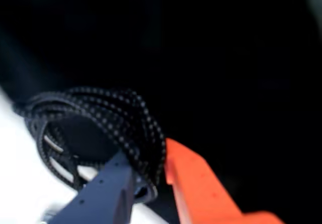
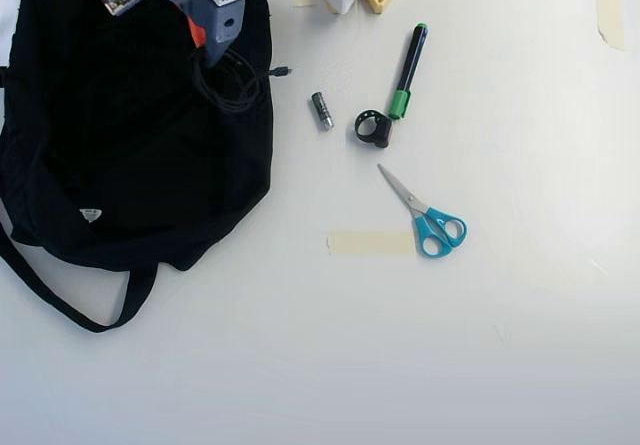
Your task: Put the cable into the black bag
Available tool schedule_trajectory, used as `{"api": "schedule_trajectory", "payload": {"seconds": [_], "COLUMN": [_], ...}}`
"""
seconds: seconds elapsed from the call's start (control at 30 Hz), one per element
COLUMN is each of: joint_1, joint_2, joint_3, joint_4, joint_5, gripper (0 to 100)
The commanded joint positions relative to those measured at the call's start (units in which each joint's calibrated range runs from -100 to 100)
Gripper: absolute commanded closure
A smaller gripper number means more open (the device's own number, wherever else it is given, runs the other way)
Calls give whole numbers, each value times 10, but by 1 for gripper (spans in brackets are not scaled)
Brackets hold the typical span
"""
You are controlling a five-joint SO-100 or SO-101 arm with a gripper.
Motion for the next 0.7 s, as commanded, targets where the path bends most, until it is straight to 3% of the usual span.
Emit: {"api": "schedule_trajectory", "payload": {"seconds": [0.0, 0.23, 0.43, 0.53, 0.67], "joint_1": [66, 183, 191, 185, 149], "joint_2": [43, 241, 314, 302, 278], "joint_3": [-12, -235, -271, -270, -379], "joint_4": [-71, -108, -107, -90, 57], "joint_5": [7, 50, 48, 46, 46], "gripper": [98, 98, 97, 83, 76]}}
